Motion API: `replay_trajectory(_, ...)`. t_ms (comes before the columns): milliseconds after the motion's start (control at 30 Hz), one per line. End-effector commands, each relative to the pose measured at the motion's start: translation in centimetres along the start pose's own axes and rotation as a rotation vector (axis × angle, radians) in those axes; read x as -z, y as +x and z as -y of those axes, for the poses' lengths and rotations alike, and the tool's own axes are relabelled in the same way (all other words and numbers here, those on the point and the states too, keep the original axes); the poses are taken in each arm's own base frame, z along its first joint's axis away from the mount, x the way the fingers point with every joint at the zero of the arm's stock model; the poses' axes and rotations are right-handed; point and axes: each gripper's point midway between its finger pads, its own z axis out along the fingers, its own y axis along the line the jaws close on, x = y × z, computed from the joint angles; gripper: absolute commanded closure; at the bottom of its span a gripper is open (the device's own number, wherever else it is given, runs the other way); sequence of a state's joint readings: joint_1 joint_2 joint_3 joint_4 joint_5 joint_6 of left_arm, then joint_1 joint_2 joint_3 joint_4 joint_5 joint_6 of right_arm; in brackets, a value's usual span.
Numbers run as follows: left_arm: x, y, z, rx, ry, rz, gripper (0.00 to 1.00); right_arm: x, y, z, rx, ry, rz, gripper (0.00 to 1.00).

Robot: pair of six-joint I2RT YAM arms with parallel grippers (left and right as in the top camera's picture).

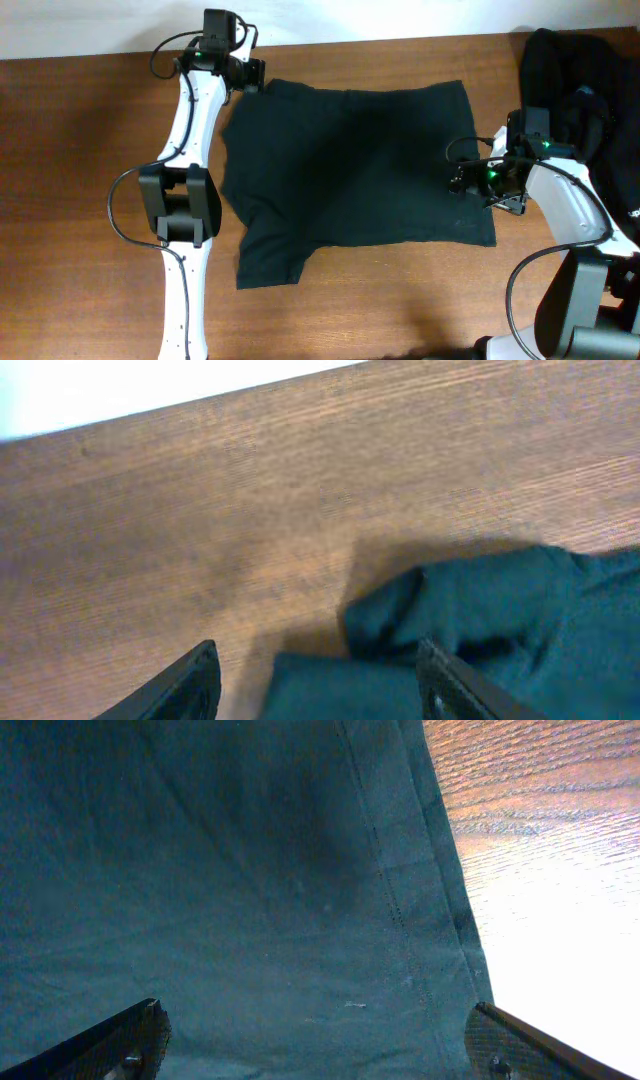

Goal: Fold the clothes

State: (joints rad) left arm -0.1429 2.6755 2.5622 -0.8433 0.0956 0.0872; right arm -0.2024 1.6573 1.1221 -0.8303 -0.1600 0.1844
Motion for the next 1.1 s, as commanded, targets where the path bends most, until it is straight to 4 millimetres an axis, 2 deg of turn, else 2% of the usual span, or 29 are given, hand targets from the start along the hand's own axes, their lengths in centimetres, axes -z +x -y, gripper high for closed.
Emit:
replay_trajectory(0,-2.6,1.6,-0.2,-0.039,0.001,-0.028,0.41,1.0,-0.7,-0.2,-0.009,-0.014,0.035,0.01)
replay_trajectory(100,-3.1,1.7,1.2,-0.038,0.085,-0.021,0.53,1.0,-0.7,-0.2,-0.009,-0.014,0.035,0.01)
replay_trajectory(333,-3.1,1.5,1.6,-0.039,0.104,-0.009,0.53,1.0,-0.7,-0.2,-0.009,-0.014,0.035,0.01)
replay_trajectory(633,-5.0,3.5,1.6,-0.032,0.110,-0.056,0.53,1.0,-0.7,-0.2,-0.009,-0.014,0.035,0.01)
replay_trajectory(867,-5.1,3.5,1.5,-0.032,0.109,-0.054,0.52,1.0,-0.7,-0.2,-0.009,-0.014,0.035,0.01)
replay_trajectory(933,-5.2,3.5,1.5,-0.032,0.108,-0.055,0.52,1.0,-0.7,-0.2,-0.009,-0.014,0.035,0.01)
replay_trajectory(1000,-5.2,3.6,1.5,-0.032,0.105,-0.056,0.39,1.0,-0.7,-0.2,-0.009,-0.014,0.035,0.01)
replay_trajectory(1067,-5.2,3.6,1.4,-0.032,0.105,-0.056,0.35,1.0,-0.7,-0.2,-0.009,-0.014,0.035,0.01)
